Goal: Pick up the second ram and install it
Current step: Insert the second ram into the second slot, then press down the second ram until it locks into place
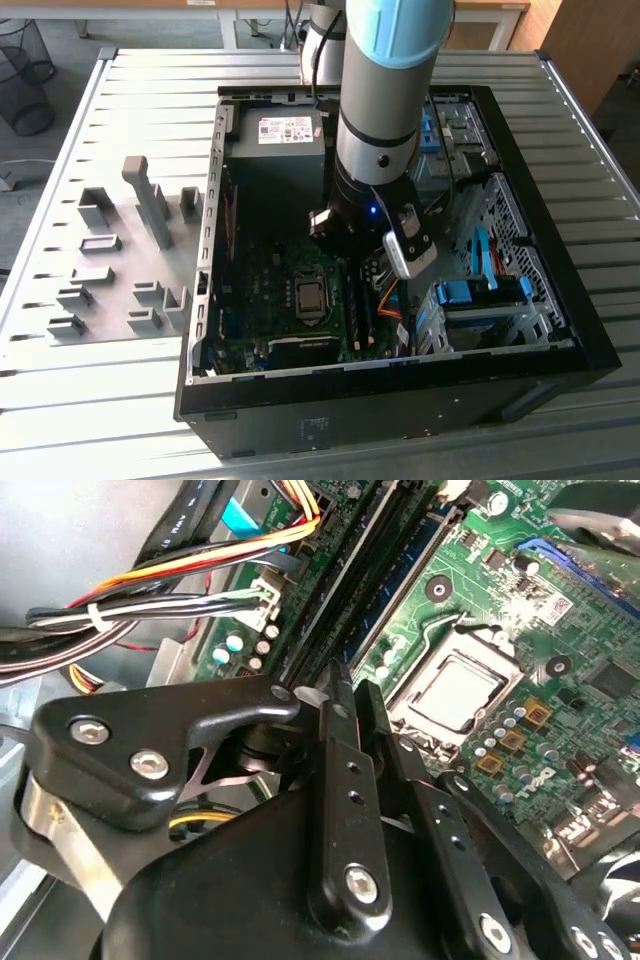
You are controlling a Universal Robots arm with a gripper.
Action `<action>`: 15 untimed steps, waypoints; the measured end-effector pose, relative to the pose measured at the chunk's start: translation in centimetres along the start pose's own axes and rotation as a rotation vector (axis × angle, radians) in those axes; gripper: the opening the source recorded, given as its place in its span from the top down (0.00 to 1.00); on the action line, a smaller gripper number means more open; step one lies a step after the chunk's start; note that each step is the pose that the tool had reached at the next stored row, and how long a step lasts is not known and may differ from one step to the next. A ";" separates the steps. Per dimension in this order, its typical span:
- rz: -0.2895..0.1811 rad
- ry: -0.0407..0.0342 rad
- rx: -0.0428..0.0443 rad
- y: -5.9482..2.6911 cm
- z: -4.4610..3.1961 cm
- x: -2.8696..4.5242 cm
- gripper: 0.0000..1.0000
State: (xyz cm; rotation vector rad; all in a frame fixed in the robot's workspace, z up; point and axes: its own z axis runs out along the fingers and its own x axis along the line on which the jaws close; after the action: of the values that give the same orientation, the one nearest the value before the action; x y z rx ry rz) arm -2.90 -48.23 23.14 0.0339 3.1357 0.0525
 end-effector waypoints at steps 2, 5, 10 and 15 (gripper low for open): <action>0.000 -0.0001 -0.0002 0.01 -0.27 0.00 0.79; 0.000 0.0000 0.0001 0.01 -0.37 0.00 0.87; 0.000 -0.0001 -0.0001 0.01 -0.32 -0.03 0.89; 0.000 0.0000 -0.0031 -0.01 0.39 -0.03 0.89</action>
State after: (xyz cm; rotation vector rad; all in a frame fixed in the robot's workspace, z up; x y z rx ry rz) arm -2.87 -48.23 22.76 0.0340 3.1356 0.0574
